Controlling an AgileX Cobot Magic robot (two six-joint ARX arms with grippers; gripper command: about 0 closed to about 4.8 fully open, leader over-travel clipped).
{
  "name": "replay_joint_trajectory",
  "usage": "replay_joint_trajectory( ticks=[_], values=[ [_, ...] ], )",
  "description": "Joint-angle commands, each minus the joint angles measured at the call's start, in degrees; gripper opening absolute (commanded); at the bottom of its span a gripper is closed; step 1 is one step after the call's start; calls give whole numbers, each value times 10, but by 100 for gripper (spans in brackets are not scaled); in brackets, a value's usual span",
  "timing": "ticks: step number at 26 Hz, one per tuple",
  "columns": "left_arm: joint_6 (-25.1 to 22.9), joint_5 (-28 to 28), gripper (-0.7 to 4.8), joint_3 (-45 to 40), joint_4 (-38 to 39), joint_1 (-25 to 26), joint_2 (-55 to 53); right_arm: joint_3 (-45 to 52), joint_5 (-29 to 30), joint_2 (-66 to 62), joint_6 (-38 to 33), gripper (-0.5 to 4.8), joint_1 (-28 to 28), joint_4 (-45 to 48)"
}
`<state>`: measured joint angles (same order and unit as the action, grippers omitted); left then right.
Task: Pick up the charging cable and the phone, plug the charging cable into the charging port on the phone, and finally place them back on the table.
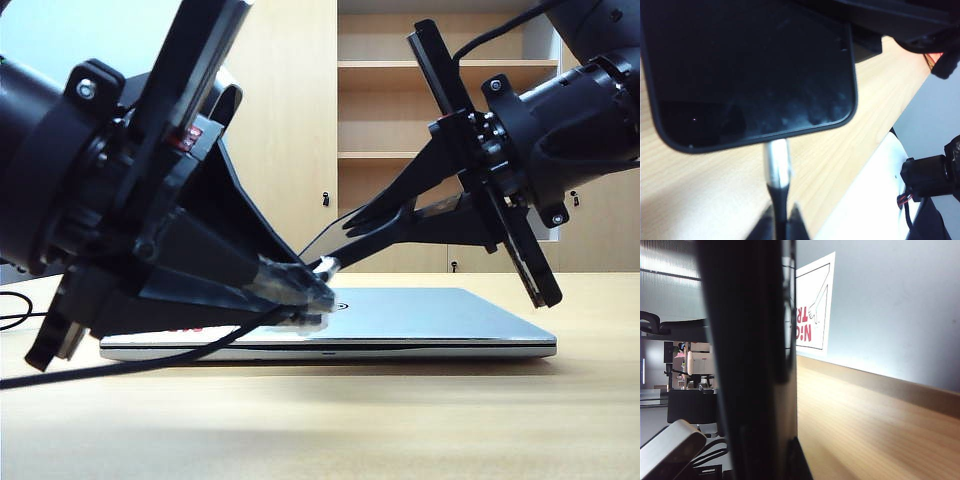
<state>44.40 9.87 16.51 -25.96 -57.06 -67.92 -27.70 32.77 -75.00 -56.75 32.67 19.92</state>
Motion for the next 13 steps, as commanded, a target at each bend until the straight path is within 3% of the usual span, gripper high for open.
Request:
replay_joint_trajectory(
  ticks=[1,3,8,10,13],
  values=[
    [-5,-28,162,6,-41,4,2,-1,36,3,2,-6,7,4],
    [-5,-28,189,6,-41,4,2,-2,31,3,3,-6,6,8],
    [-5,-28,195,7,-41,4,8,-15,26,3,14,-6,-8,9],
    [-11,-28,267,7,-38,4,18,-23,17,3,18,-6,-20,7],
    [-20,-28,283,7,-31,4,33,-31,14,4,33,-6,-45,1]
  ],
)
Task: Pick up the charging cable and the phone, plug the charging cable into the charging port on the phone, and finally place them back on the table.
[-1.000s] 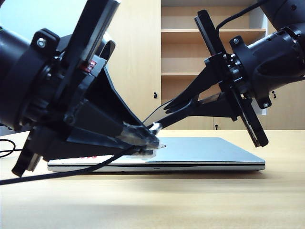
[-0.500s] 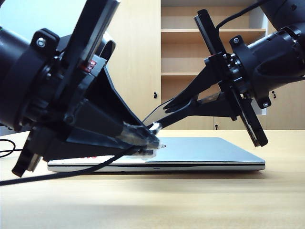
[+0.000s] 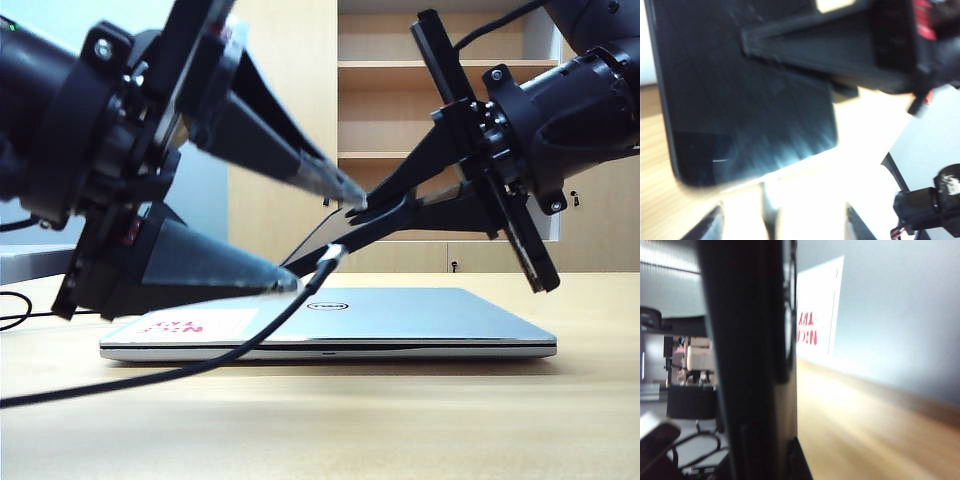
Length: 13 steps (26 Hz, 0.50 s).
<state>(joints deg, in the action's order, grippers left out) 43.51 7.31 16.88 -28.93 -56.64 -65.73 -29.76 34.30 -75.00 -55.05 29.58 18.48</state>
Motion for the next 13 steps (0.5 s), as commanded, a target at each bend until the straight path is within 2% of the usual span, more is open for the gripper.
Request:
replay_joint_trajectory(
  ticks=[1,4,6,7,11,13],
  values=[
    [-17,-2,282,3,2,0,18,-16,0,3,26,-6,-30,9],
    [-30,-2,257,3,7,0,33,-25,4,4,42,-6,-62,-1],
    [-57,-2,61,3,6,0,46,-39,9,4,57,-6,-88,-37],
    [-66,-2,-7,3,6,1,50,-46,14,4,70,-6,-97,-55],
    [-91,-2,-5,14,29,12,74,-87,18,4,143,-6,-134,-154],
    [-138,-2,-5,48,113,45,93,-133,17,3,221,-6,-177,-267]
  ],
)
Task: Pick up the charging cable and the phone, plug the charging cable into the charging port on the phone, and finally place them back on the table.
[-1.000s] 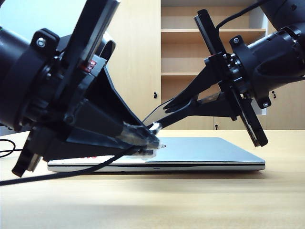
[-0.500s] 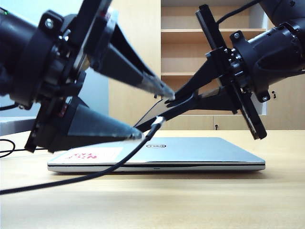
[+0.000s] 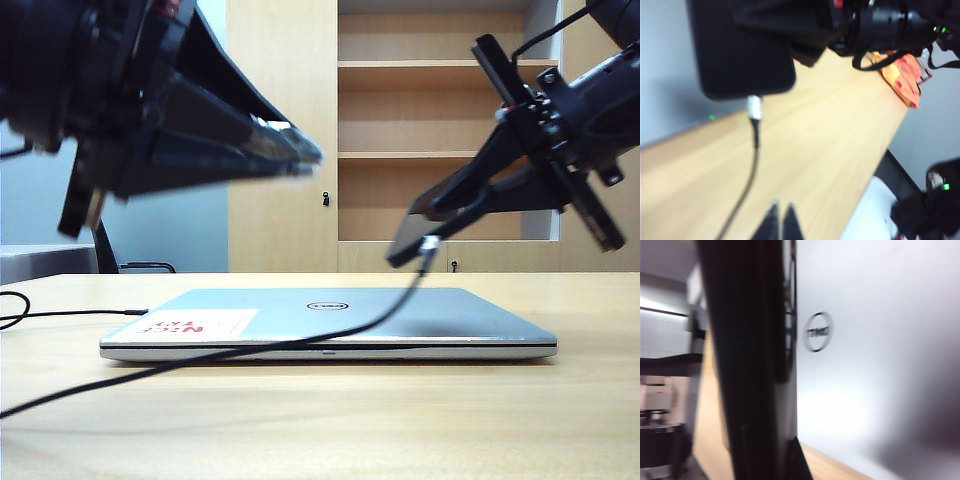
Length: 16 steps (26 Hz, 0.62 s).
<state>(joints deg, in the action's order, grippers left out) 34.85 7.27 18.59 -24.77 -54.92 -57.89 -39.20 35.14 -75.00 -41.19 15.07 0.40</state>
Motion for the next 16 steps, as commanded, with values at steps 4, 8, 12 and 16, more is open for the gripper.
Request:
replay_joint_trajectory(
  ticks=[4,8,12,16],
  values=[
    [-150,-2,-5,101,172,94,20,-83,8,3,162,-6,-113,-211],
    [-186,-2,-6,137,209,134,20,-87,8,2,175,-6,-173,-238],
    [-201,-2,-5,154,238,160,20,-89,15,-13,175,-6,-211,-246],
    [-210,-2,-5,154,257,172,20,-90,25,-47,184,-6,-223,-235]
  ],
)
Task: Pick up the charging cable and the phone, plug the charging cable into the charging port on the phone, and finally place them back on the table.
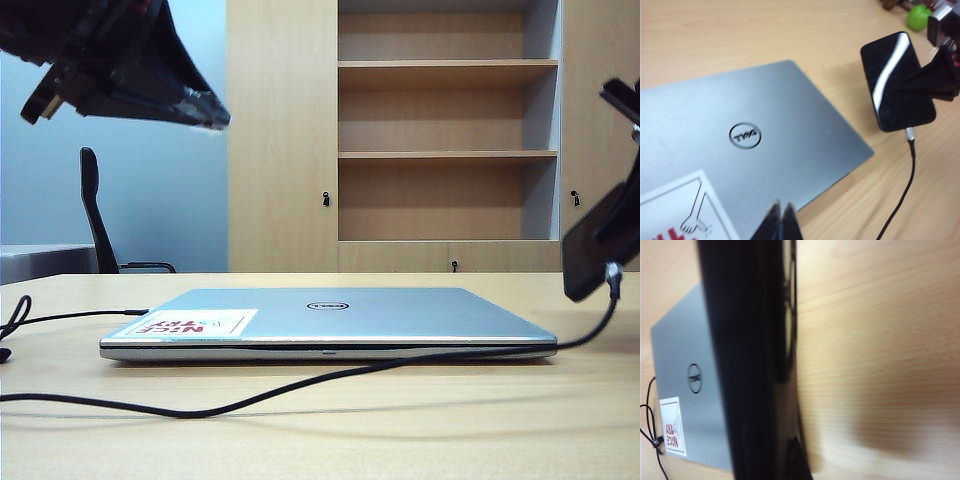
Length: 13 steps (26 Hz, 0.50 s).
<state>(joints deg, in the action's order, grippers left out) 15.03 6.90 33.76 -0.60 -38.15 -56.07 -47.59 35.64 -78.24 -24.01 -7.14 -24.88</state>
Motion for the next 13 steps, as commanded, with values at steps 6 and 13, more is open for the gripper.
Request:
replay_joint_trajectory(
  ticks=[6,13],
  values=[
    [-26,2,-5,2,36,4,2,-20,20,-71,34,-6,0,23],
    [-26,2,-5,2,35,5,2,-57,20,-158,46,-6,1,37]
  ],
)
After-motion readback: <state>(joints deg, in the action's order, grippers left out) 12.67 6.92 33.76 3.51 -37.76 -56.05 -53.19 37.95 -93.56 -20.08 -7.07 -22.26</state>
